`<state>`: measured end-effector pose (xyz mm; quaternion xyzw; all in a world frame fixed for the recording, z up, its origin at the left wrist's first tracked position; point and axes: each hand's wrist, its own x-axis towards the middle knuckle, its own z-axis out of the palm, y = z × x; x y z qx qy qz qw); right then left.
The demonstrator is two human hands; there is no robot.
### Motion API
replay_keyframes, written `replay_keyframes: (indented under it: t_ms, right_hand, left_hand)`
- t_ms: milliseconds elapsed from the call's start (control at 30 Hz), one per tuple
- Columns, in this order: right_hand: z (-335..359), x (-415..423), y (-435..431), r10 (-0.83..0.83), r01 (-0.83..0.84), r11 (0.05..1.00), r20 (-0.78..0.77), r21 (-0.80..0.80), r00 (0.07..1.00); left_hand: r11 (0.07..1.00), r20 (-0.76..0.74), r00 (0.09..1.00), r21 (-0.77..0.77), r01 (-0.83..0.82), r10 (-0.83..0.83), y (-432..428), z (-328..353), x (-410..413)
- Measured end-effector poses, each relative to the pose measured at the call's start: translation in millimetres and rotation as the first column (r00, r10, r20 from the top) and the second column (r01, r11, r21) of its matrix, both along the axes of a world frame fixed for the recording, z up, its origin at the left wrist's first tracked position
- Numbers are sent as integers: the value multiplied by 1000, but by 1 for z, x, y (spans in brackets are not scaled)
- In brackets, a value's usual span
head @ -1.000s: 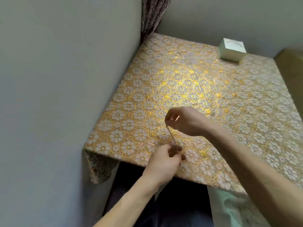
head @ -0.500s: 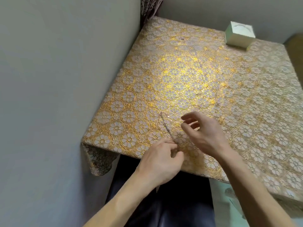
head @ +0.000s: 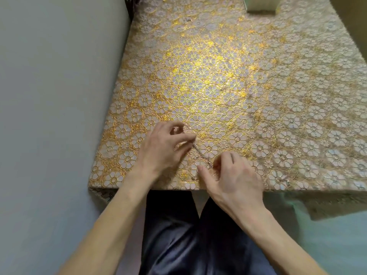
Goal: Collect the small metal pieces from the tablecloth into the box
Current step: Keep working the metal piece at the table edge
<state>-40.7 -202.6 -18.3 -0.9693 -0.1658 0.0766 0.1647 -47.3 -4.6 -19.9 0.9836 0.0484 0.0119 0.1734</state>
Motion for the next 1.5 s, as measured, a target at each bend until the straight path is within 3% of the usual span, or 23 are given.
replay_keyframes:
  t_ms: [233, 467, 700, 833, 900, 1167, 1333, 1433, 1500]
  right_hand:
    - [11, 1, 13, 21, -28, 998, -113, -65, 993]
    - [-5, 9, 9, 73, -69, 980, -16, 185, 997]
    - [-5, 19, 13, 254, -196, 878, -78, 436, 964]
    - [7, 27, -9, 289, -104, 815, -244, 570, 926]
    - [8, 31, -21, 277, -110, 839, -244, 532, 930]
    - [-5, 43, -49, 305, -299, 904, 31, 305, 952]
    - [-9, 42, -47, 282, -309, 924, 145, 225, 948]
    - [-4, 34, -37, 249, -291, 910, 169, 296, 954]
    - [2, 27, -28, 233, -248, 881, 87, 402, 969]
  left_hand:
    - [1000, 200, 979, -5, 24, -22, -2, -15, -6]
    - [927, 166, 984, -374, -2, 69, -12, 6, -12]
    - [874, 97, 993, -486, -9, 64, -15, 37, -18]
    - [901, 101, 993, -433, -9, 58, -11, 35, -21]
    - [925, 121, 992, -380, 18, 30, -10, 27, -22]
    - [953, 312, 950, -295, 74, 23, -28, -16, -35]
    - [909, 302, 937, -414, -39, 178, -42, -27, -44]
    - [889, 278, 935, -451, -74, 220, -46, -29, -47]
    - [869, 264, 931, -485, -96, 250, -46, -27, -47]
